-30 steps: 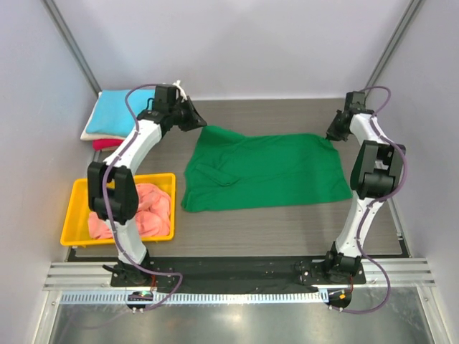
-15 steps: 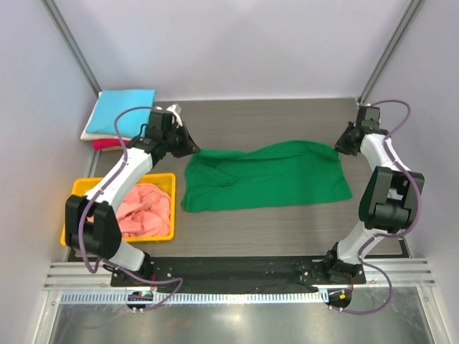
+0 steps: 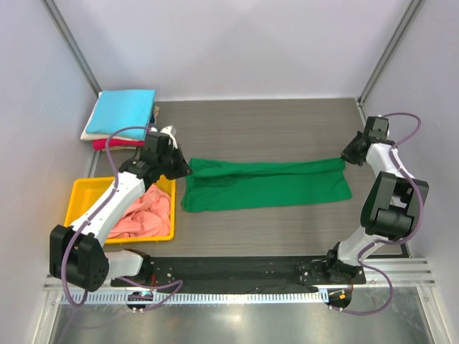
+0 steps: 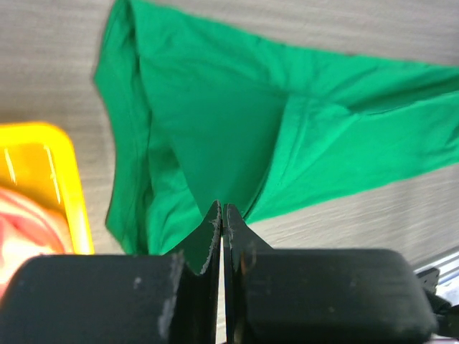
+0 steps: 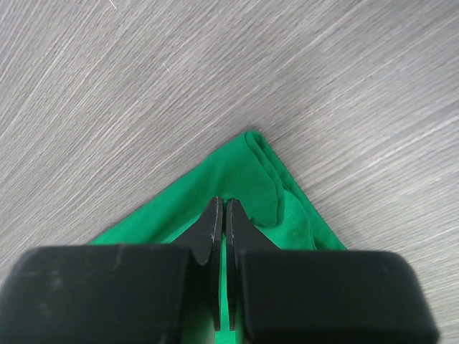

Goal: Fold and stack the t-shirts
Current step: Fold the tshirt

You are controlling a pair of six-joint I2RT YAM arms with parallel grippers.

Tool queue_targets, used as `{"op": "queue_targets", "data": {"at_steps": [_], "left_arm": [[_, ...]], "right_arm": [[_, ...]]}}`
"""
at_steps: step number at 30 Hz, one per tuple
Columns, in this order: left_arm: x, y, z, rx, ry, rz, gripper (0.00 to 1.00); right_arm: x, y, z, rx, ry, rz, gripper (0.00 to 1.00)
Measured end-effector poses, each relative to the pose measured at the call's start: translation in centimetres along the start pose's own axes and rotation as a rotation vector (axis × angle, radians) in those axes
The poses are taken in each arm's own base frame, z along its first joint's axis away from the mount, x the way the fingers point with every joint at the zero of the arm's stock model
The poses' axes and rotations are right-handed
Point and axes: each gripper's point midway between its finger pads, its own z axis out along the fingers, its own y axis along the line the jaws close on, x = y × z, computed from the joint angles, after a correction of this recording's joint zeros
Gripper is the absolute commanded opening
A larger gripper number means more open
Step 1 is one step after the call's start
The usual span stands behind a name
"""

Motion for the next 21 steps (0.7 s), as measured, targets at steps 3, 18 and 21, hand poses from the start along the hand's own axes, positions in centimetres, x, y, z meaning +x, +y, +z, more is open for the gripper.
{"op": "queue_targets", "data": {"at_steps": [3,18,21], "left_arm": [[1.1,0.6,-0.3,-0.013,0.016,-0.001,0.0],[9.0,2.5,-3.5,0.001,0.112,-0.056,0.56],[8.8,2.3,-4.3,0.015,0.08,-0.064,0.56]], "right_arm": [[0.2,-0.2,-0.3,0.002,-0.003,0.01,0.01],[3.5,-7.0,-0.6,0.113,0.017,0.249,0.7],[2.8,-5.9,-1.2,0.071,-0.011,0.258,0.7]]}}
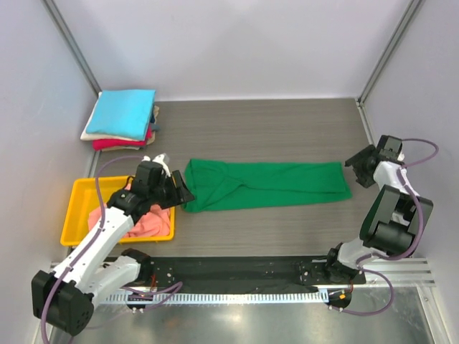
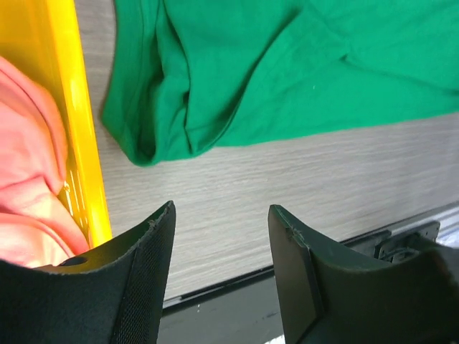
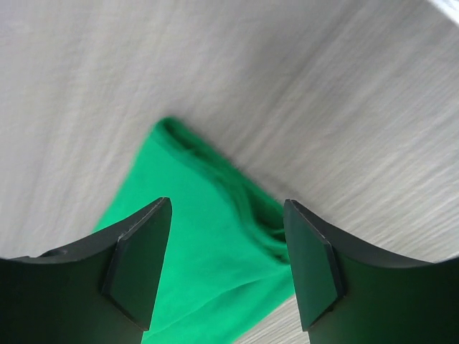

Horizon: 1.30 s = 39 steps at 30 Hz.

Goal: Fold and stack the t-shirts
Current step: Fold the tshirt

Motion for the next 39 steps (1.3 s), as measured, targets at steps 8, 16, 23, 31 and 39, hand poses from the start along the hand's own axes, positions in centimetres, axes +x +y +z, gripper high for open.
{"op": "queue_targets", "data": {"at_steps": [8,16,23,31,39], "left_arm": [[-1.9,-0.1,3.4,-0.053,-0.004,-0.037,0.51],[-2.5,-0.4,12.5,-0.136,0.092,-0.041,0.46],[-4.7,-1.5,18.4,-0.169,0.11,-0.055,0.45],[-12.0,-6.1,25.5,-0.145,0.052,-0.049,0.47],[-20.5,-14.5,34.3,0.103,-0.038,0.016,0.59]], "right_arm": [[2.5,8.4,-2.7,-0.198,-0.025,-0.172,0.66],[8.6,7.2,1.4,-0.133,0.137,-0.245,0.62],[10.9,6.6,2.1,-0.129,0.173,-0.243,0.61],[25.1,10.6,-4.5,-0.407,0.339,-0.302,0.61],[40.7,8.2,-16.4,-0.492,0.659,-0.537,0.65]]}}
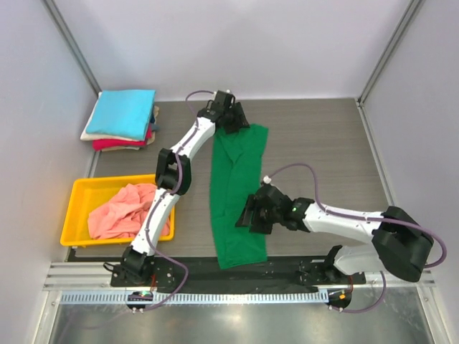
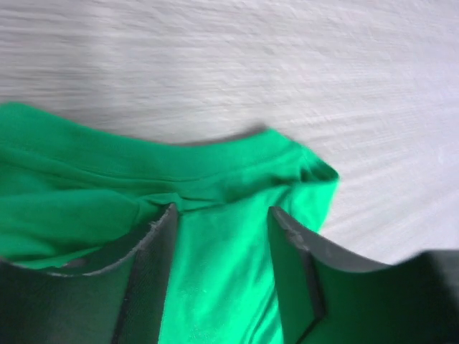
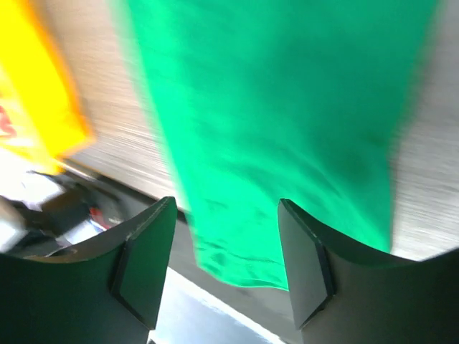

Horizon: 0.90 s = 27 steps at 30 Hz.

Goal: Fold and stack the t-shirts
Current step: Fold the tshirt

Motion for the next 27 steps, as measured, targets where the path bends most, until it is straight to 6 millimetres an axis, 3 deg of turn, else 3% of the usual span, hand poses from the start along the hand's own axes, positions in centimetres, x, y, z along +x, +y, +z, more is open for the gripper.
{"op": "queue_targets", "data": {"at_steps": [4,7,10,12,14,16,19,22,27], "left_arm": [[1.3,-0.9,-1.0,0.059,0.055,0.014,0.75],[1.4,-1.8,-4.2,0.07,0.076,0.035,0.81],[-1.3,-4.4,-9.2,0.097,0.022,0.063,0.81],[-3.6,-6.0,-14.3,0.118,-0.05,0.079,0.81],[-5.3,-5.9,-21.0,0.114,-0.142,0.086,0.82],[-6.3,-4.9,-28.0,0.104,-0.248,0.086,0.82],[-6.2,-2.4,-35.1,0.062,-0.379,0.083,0.82],[-3.3,-0.8,-38.4,0.049,-0.411,0.086,0.82],[4.3,3.0,-39.5,0.015,-0.334,0.098,0.82]], "right_arm": [[-4.1,5.5,-2.9,-0.031,-0.142,-0.055,0.69],[-8.4,9.6,-5.6,-0.07,-0.279,-0.117,0.69],[-13.0,11.0,-6.4,-0.041,-0.374,-0.158,0.68],[-15.9,10.8,-5.5,0.014,-0.407,-0.18,0.67],[-18.7,9.7,-3.5,0.098,-0.414,-0.202,0.67],[-21.2,8.3,-0.8,0.182,-0.403,-0.23,0.66],[-23.6,6.4,3.0,0.286,-0.355,-0.264,0.65],[-25.2,4.7,6.1,0.364,-0.32,-0.281,0.65],[-25.8,2.0,9.3,0.478,-0.262,-0.311,0.64]]}}
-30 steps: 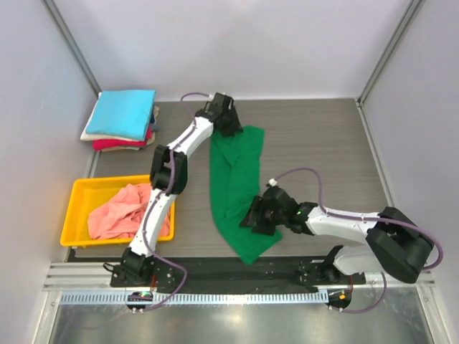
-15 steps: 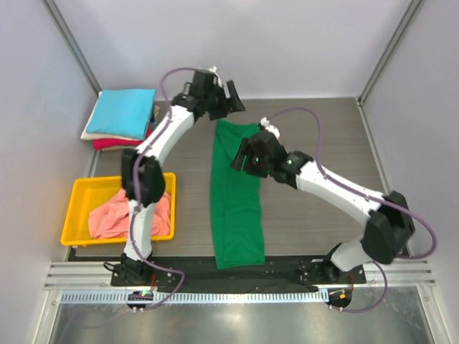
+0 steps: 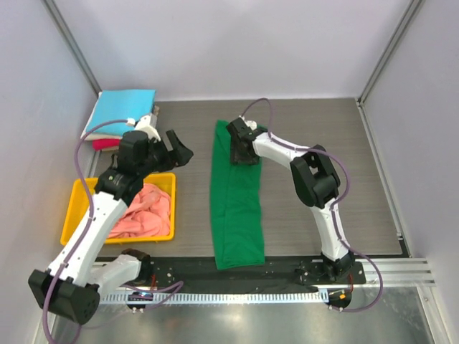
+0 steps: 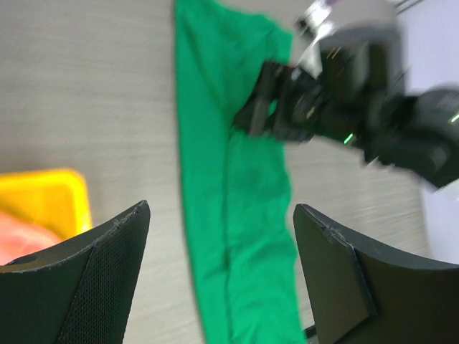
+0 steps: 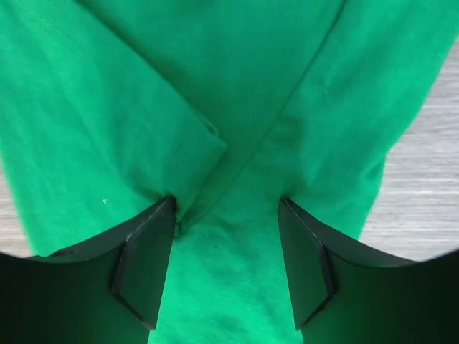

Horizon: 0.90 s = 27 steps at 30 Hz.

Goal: Fold and stack the t-shirts
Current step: Fold the tshirt

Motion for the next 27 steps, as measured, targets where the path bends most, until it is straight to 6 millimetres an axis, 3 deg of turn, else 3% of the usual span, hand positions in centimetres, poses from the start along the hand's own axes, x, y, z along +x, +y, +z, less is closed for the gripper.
{"op": "queue_targets", "data": {"at_steps": [3,7,15,18,22,27], "left_arm": [[2.4,1.8,-1.9,-0.034,0.012,0.018,0.82],[4.2,3.6,-3.9,-0.072,0.004,0.051,0.82],[7.7,5.7,-5.0,-0.107,0.062,0.056,0.81],[8.1,5.7,-5.0,-0.103,0.074,0.053,0.8],[8.7,5.5,-4.9,-0.087,0.096,0.033,0.78],[11.5,5.6,-4.0,-0.069,0.174,-0.013,0.76]], "right_arm": [[-0.5,-0.3,0.9,0.031,0.004,-0.011,0.64],[-2.1,-0.3,2.1,0.046,0.003,-0.006,0.64],[-11.4,-2.1,6.5,0.041,-0.119,0.117,0.66],[-13.5,-2.0,7.4,-0.013,-0.146,0.125,0.69],[-14.0,-1.6,7.5,-0.089,-0.136,0.081,0.72],[-13.5,-1.1,7.0,-0.121,-0.132,-0.022,0.75]]}}
